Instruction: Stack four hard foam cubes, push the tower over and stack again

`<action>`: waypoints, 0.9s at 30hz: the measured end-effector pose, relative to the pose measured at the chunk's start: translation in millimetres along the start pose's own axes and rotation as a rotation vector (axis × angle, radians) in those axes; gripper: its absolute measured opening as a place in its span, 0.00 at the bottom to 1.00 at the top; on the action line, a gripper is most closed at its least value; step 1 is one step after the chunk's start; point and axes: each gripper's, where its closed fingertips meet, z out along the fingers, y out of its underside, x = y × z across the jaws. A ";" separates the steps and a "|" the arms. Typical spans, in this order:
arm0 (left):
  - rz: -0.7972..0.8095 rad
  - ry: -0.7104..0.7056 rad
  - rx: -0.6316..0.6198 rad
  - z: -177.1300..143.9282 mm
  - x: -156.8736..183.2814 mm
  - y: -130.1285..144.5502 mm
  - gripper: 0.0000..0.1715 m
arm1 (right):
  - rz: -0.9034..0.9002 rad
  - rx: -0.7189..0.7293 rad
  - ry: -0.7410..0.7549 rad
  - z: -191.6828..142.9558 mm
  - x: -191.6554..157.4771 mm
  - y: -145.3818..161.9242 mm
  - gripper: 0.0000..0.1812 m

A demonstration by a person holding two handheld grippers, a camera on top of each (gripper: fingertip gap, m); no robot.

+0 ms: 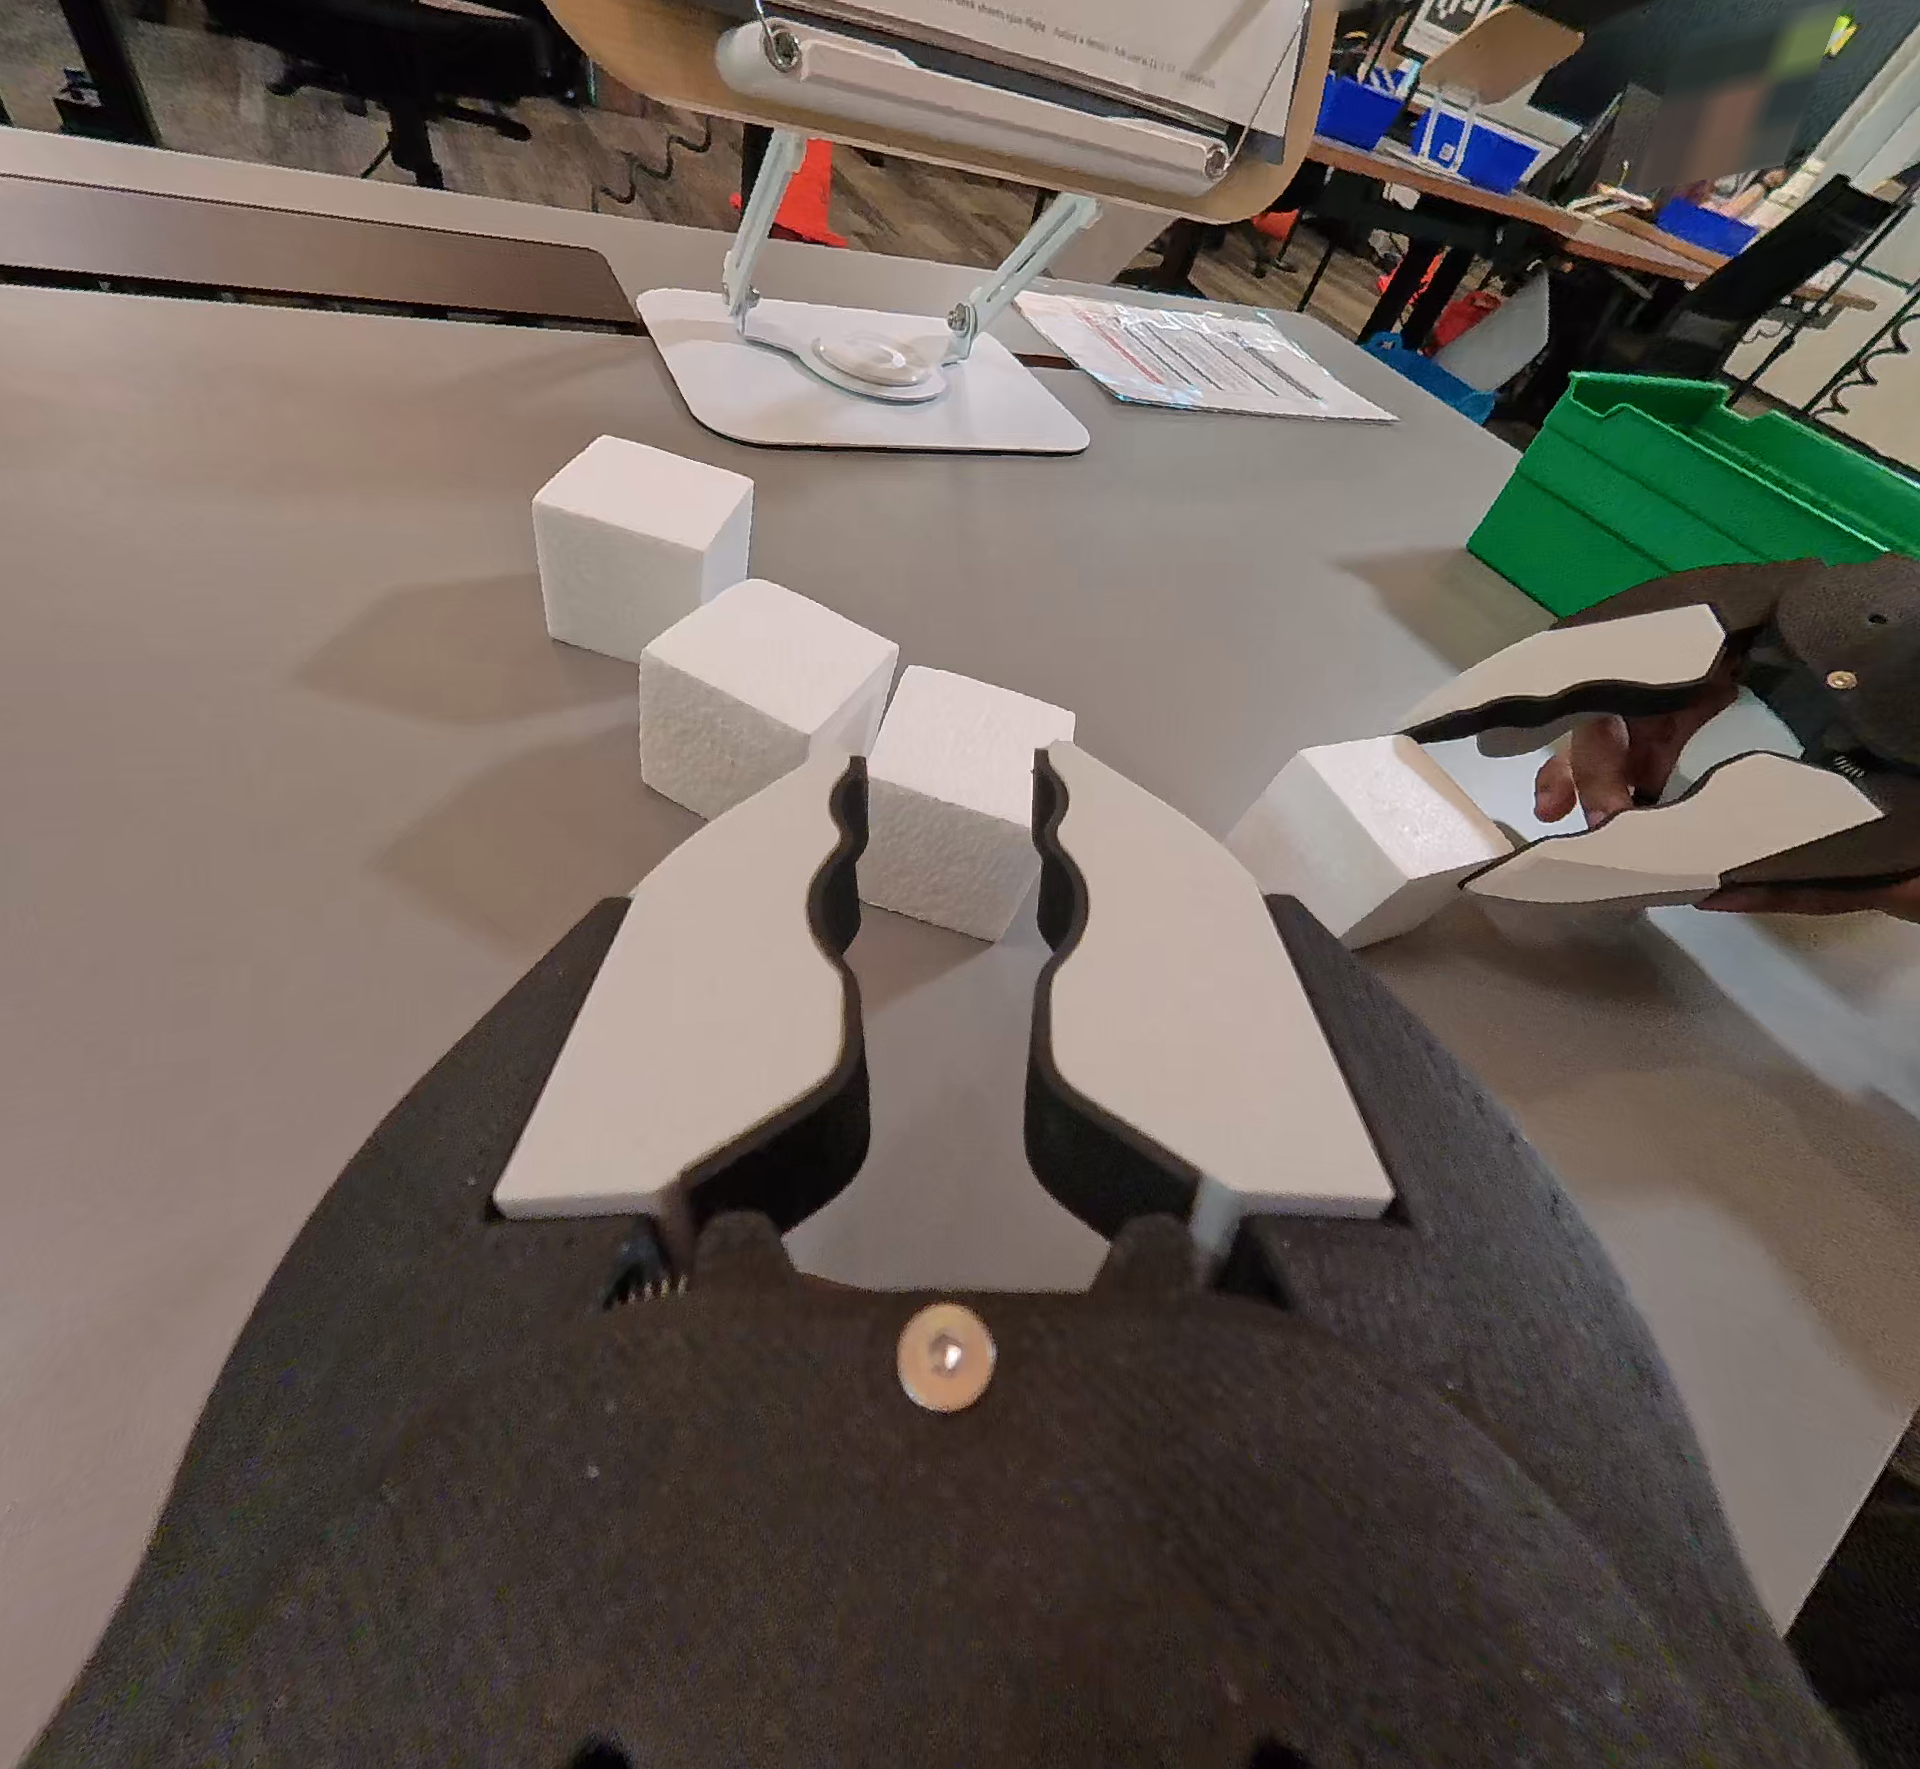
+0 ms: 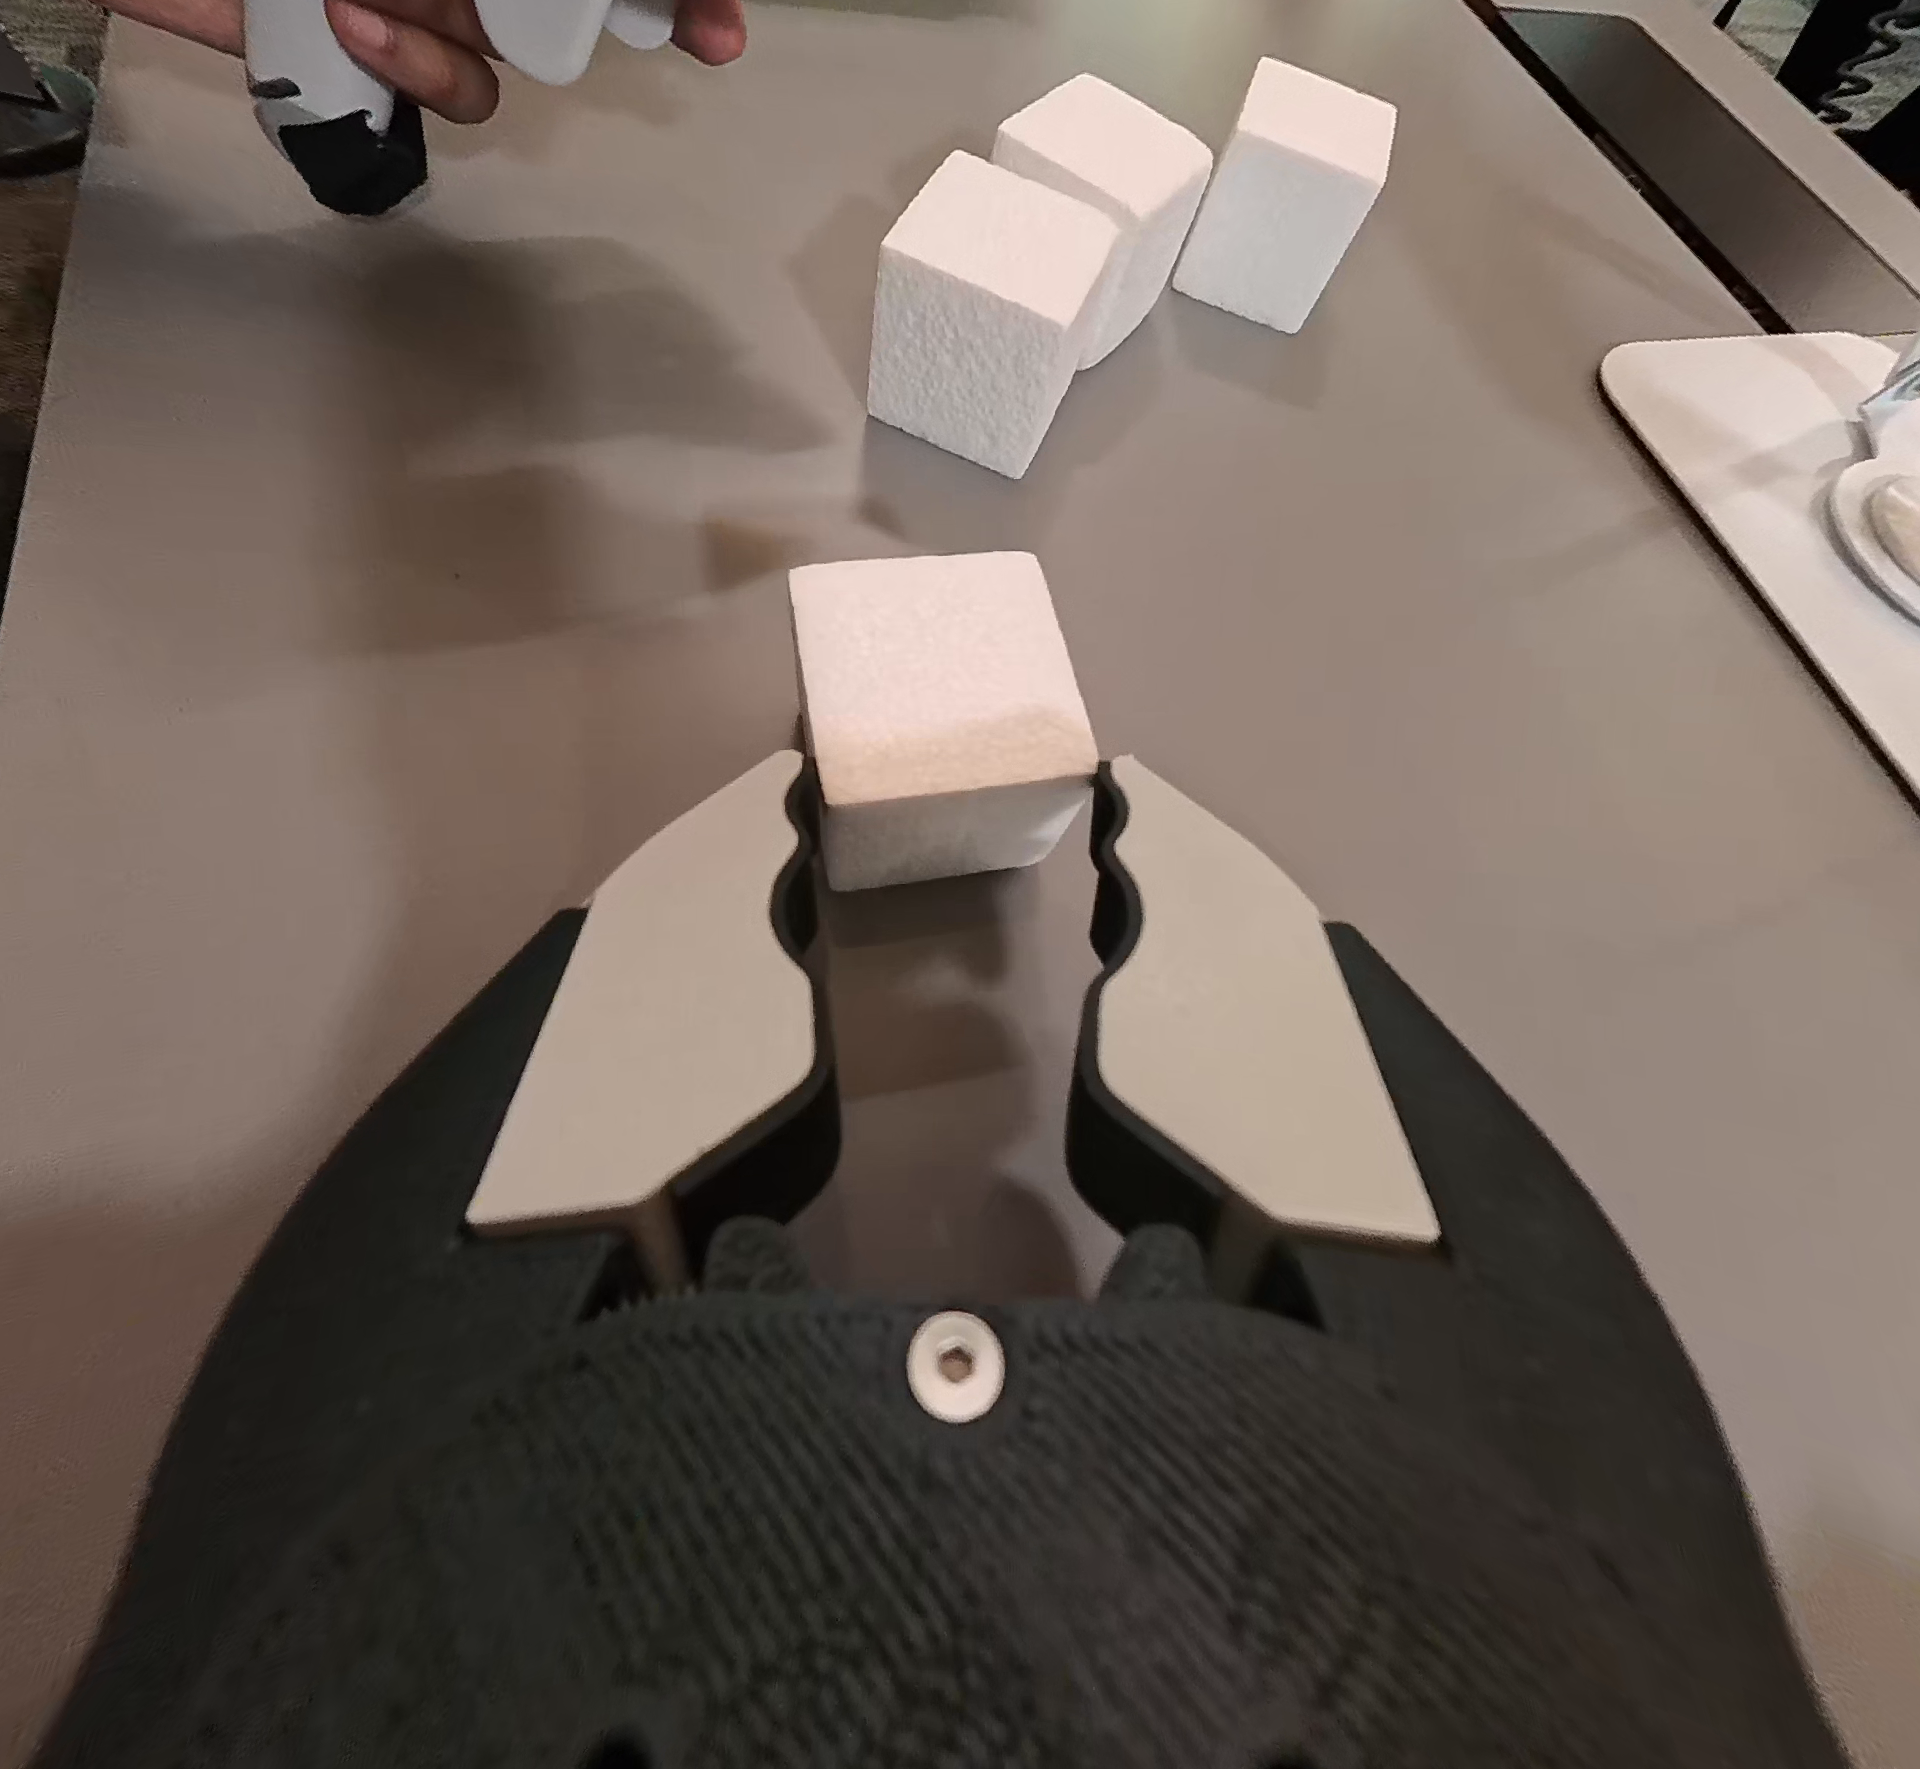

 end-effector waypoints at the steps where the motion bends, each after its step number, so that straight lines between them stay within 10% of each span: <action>1: 0.001 -0.002 0.002 -1.2 -0.4 0.0 0.18 | -0.001 0.001 -0.003 0.8 -0.1 -0.6 0.28; 27: 0.010 -0.006 -0.004 -2.2 -0.3 1.5 0.18 | 0.016 0.015 0.027 2.0 1.0 -1.8 0.31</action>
